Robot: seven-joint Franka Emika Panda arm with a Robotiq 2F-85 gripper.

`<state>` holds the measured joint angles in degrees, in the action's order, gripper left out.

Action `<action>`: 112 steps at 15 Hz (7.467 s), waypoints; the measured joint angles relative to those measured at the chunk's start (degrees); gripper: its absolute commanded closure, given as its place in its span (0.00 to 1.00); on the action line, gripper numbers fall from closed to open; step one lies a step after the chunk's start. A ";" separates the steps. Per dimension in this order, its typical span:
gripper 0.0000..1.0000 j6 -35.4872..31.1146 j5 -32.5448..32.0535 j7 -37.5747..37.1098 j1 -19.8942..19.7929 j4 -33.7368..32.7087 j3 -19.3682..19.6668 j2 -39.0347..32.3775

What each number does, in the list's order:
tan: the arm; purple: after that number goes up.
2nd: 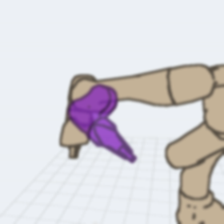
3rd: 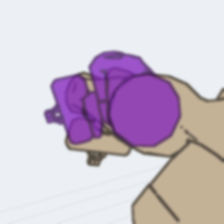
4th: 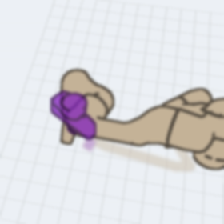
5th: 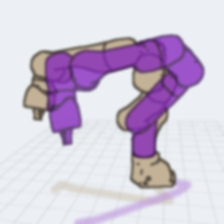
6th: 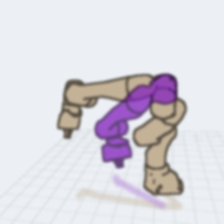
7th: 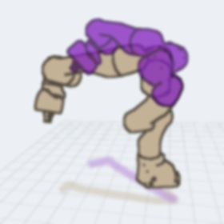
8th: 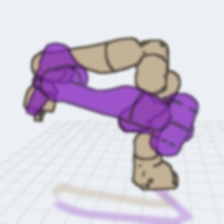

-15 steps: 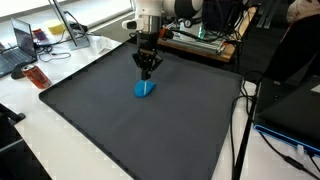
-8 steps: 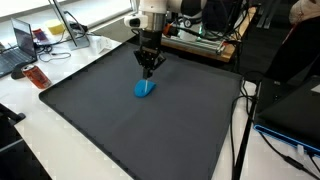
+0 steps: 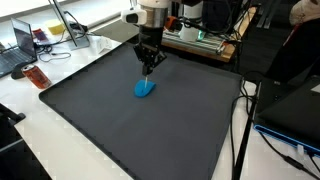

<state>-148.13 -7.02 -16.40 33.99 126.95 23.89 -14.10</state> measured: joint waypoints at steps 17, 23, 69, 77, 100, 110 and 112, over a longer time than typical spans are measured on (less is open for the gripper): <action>0.97 10.07 -1.39 -0.92 -25.75 -3.96 -19.99 -2.77; 0.97 6.69 -0.94 -0.18 -26.69 -4.28 -20.96 -6.39; 0.97 36.78 -20.20 -30.10 -19.27 -23.59 -22.70 -11.38; 0.97 48.77 -19.20 -30.46 -18.40 -41.10 -22.50 -24.09; 0.97 55.22 -1.95 -1.90 -31.12 -67.69 -20.99 -39.47; 0.97 57.54 5.74 6.49 -37.33 -67.92 -21.33 -39.49; 0.97 59.15 6.55 6.63 -37.74 -68.28 -21.34 -39.54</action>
<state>-88.99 -0.46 -9.77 -3.75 58.67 2.55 -53.64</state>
